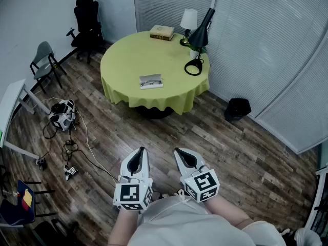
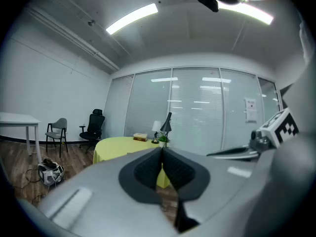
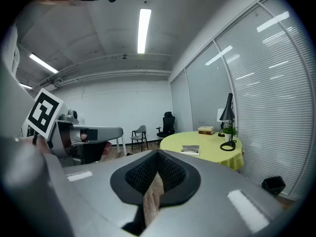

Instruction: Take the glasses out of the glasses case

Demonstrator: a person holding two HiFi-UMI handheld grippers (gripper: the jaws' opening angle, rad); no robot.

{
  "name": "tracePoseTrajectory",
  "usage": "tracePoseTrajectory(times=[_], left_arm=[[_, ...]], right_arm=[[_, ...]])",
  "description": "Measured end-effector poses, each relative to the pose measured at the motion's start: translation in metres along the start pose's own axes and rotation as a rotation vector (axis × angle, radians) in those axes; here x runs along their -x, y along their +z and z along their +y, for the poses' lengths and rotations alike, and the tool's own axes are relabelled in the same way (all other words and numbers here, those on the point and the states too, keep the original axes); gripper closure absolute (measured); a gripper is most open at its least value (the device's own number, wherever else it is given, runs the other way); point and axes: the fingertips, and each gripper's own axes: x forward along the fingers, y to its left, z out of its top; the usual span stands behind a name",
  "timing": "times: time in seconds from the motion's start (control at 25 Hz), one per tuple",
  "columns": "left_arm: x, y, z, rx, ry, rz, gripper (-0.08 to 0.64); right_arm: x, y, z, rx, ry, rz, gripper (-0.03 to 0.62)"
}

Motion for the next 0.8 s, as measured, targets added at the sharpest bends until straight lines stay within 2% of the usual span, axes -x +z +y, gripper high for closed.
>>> tracePoseTrajectory(times=[0.44,0.8], left_arm=[[0.004,-0.011,0.007,0.016,0.009,0.009,0.552],[0.006,-0.027,0.019,0.056,0.024,0.046,0.552]], right_arm=[[-0.002,-0.001,0.008,0.003,0.006,0.004,0.594],[-0.005,-0.013,0.011,-0.045,-0.008,0.039,0.594]])
